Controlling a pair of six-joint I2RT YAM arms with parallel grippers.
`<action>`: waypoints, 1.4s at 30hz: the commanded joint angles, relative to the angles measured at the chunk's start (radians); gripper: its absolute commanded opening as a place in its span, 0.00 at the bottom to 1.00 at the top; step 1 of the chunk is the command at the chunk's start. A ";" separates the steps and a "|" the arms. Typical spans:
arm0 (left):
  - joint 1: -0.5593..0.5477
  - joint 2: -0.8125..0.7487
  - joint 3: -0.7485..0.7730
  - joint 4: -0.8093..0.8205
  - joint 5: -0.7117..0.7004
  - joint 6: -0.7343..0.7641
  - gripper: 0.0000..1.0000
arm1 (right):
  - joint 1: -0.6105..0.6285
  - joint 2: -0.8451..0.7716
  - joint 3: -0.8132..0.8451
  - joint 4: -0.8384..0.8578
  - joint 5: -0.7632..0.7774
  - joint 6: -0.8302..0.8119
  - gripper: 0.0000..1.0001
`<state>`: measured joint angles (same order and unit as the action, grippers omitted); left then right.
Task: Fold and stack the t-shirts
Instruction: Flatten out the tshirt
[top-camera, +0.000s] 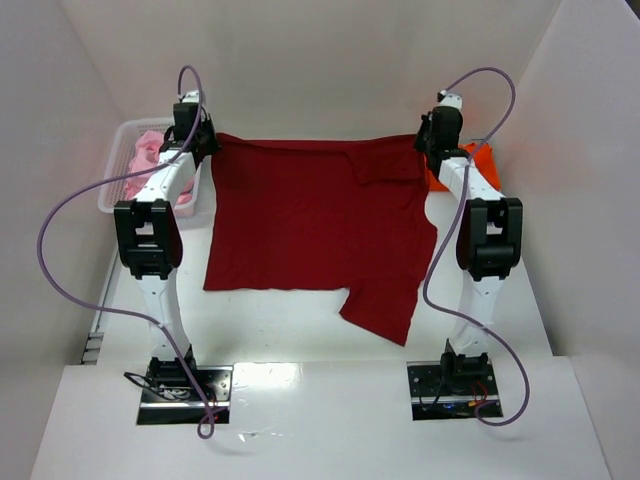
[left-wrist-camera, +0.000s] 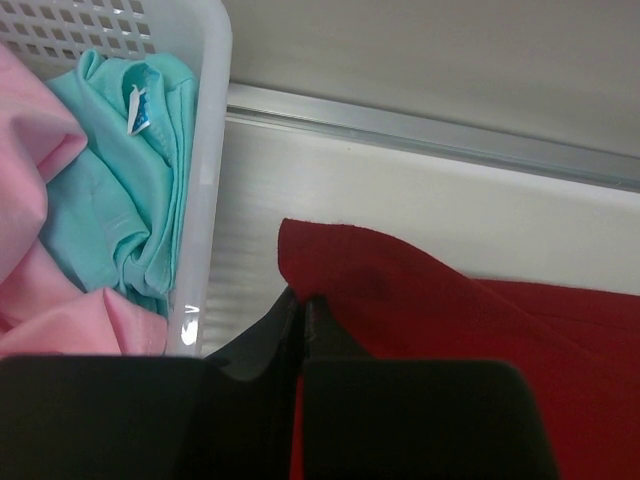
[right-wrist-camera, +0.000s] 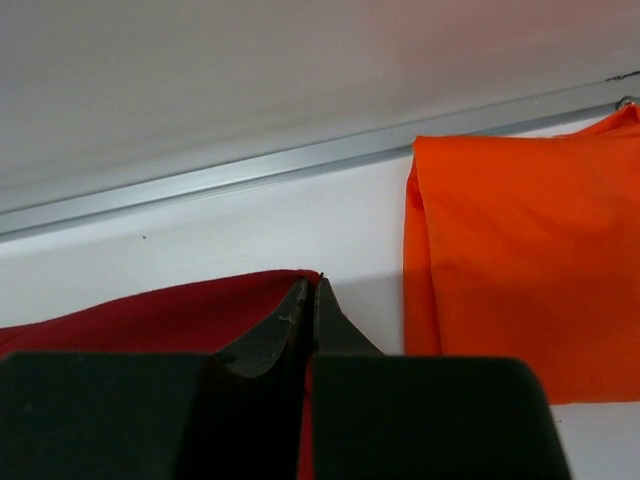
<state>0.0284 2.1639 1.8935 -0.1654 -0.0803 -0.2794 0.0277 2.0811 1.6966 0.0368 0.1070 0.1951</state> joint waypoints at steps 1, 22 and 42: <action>0.018 0.043 0.070 0.007 -0.006 0.036 0.00 | -0.018 0.027 0.064 0.020 0.019 -0.028 0.01; 0.018 0.125 0.079 0.007 0.004 0.045 0.00 | -0.018 0.261 0.278 -0.047 -0.032 -0.020 0.20; 0.018 0.125 0.061 0.018 0.074 0.045 0.00 | -0.018 0.249 0.206 -0.144 -0.265 -0.020 0.71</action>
<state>0.0376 2.2745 1.9316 -0.1883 -0.0277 -0.2596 0.0151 2.3417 1.9034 -0.0849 -0.1200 0.1749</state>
